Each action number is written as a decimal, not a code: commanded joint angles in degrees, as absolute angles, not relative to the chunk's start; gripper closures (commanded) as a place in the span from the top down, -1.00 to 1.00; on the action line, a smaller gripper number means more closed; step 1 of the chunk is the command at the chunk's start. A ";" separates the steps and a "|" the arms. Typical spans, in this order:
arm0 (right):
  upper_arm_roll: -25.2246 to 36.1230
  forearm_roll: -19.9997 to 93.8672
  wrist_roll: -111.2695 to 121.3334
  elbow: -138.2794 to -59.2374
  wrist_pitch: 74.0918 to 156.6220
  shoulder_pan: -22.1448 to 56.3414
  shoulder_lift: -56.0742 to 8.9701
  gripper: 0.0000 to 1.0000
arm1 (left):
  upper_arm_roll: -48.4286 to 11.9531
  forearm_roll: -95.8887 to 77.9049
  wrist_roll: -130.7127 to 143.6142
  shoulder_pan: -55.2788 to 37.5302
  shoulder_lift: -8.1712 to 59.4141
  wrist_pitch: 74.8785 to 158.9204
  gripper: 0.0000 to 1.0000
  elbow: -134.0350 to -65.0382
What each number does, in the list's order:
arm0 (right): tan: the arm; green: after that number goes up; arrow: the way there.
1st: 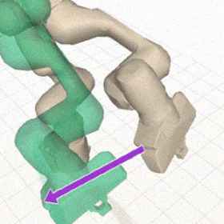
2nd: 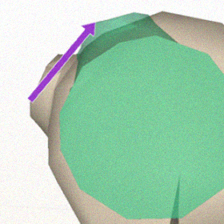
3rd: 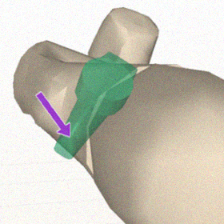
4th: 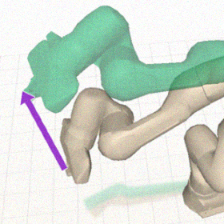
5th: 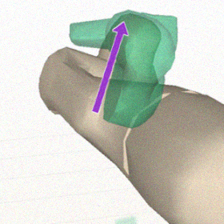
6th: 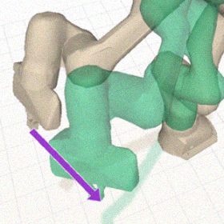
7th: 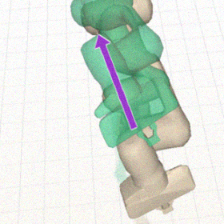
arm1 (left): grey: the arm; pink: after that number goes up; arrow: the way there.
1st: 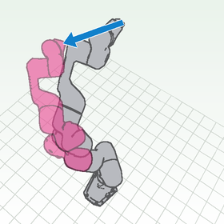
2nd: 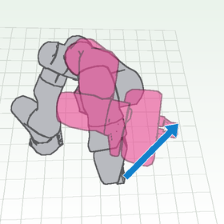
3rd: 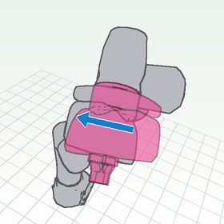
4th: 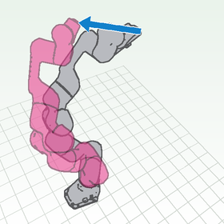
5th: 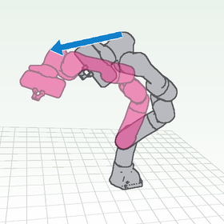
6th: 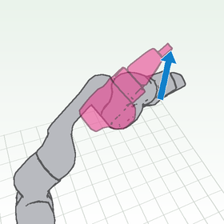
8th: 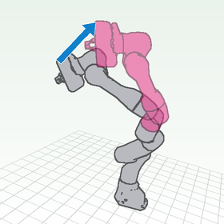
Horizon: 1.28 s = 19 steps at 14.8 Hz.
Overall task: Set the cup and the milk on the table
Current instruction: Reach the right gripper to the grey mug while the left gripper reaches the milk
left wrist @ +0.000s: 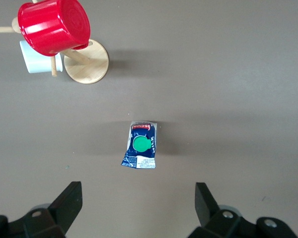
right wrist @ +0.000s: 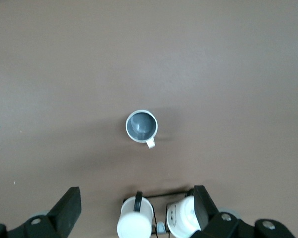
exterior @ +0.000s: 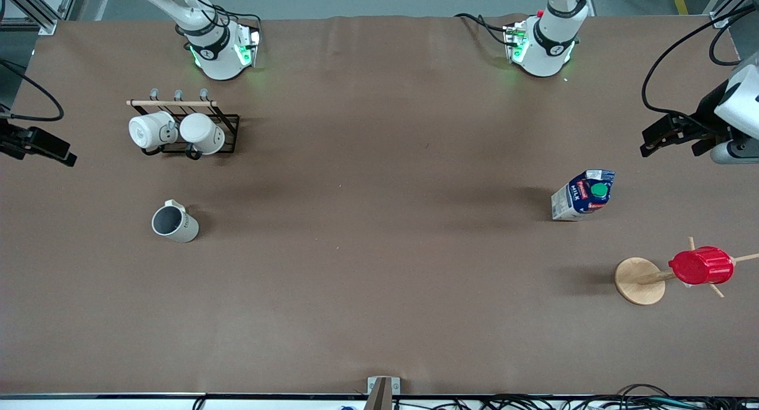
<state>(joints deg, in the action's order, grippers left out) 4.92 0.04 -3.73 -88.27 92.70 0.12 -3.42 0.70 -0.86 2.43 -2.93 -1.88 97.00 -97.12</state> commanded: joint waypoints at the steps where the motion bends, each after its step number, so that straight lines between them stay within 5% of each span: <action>1: 4.83 0.09 -3.69 -93.33 98.33 0.53 -3.51 1.00 | 0.70 -0.97 1.32 -2.73 -0.36 97.38 0.99 -96.77; 8: 4.83 -0.79 3.24 -111.69 120.91 2.20 -7.37 1.00 | 0.79 -0.36 1.23 -2.81 2.19 108.34 0.99 -107.82; 19: 5.10 -1.49 21.53 -117.86 143.08 -1.41 -20.30 1.00 | 0.62 0.88 0.44 -2.81 6.76 124.00 0.99 -117.77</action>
<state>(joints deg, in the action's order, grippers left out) 5.63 -0.84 20.01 -116.49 141.02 -0.81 -19.92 0.71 -0.09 1.29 -2.87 5.68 121.94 -117.52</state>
